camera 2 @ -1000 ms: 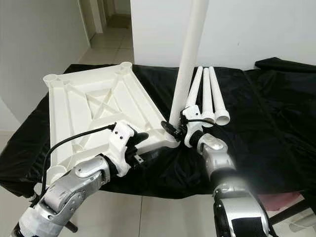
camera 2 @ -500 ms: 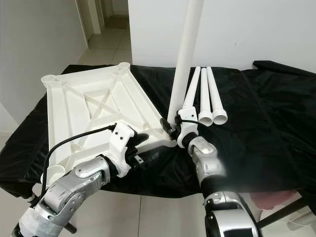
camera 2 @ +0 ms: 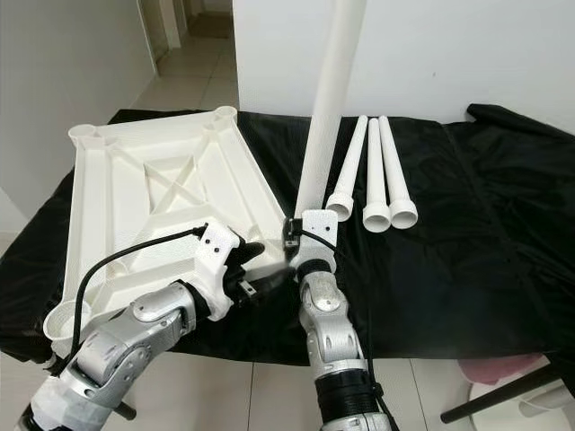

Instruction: Building children table

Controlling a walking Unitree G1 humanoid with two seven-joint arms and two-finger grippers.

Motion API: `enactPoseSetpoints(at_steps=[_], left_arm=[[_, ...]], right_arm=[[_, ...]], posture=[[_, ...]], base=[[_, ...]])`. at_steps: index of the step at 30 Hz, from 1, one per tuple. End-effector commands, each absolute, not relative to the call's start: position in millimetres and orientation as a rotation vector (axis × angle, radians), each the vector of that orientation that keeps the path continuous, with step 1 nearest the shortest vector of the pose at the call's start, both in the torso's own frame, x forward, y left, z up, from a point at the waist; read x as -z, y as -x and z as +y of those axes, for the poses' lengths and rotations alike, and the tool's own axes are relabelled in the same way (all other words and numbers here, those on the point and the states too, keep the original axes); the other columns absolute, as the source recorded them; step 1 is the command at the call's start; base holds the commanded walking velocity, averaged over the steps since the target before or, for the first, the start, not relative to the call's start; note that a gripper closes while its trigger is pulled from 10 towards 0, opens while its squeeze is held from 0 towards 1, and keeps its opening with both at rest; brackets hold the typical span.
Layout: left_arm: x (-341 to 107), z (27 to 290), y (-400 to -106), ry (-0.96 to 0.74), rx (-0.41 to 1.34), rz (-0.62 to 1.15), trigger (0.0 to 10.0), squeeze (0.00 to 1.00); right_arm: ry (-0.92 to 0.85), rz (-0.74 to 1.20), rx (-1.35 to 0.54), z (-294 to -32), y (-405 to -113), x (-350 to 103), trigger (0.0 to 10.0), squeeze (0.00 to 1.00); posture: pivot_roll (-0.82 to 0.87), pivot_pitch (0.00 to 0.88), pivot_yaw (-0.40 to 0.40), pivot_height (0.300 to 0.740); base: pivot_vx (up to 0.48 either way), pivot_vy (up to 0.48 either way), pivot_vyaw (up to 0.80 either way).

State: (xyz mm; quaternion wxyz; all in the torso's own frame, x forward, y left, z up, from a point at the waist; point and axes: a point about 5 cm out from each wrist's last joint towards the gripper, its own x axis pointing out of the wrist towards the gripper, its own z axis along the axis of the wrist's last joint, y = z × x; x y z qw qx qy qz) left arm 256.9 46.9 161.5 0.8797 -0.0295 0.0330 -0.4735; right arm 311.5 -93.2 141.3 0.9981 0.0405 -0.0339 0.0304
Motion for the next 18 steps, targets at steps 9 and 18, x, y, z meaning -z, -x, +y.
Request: enactPoseSetpoints(at_steps=[9, 18], left_arm=[[-160, 52, -256, 0.035, 1.067, 0.061, 10.0, 0.00], [-158, 60, -254, 0.012, 1.087, 0.069, 10.0, 0.00]], right_arm=[[-0.132, -0.066, -0.034, -107, -303, -143, 10.0, 1.00], [-0.082, -0.073, -0.232, -131, -311, -143, 10.0, 0.00]], posture=[[0.00, 0.000, 0.009, 0.740], [0.00, 0.000, 0.009, 0.740]], base=[[0.000, 0.000, 0.00], [0.000, 0.000, 0.00]])
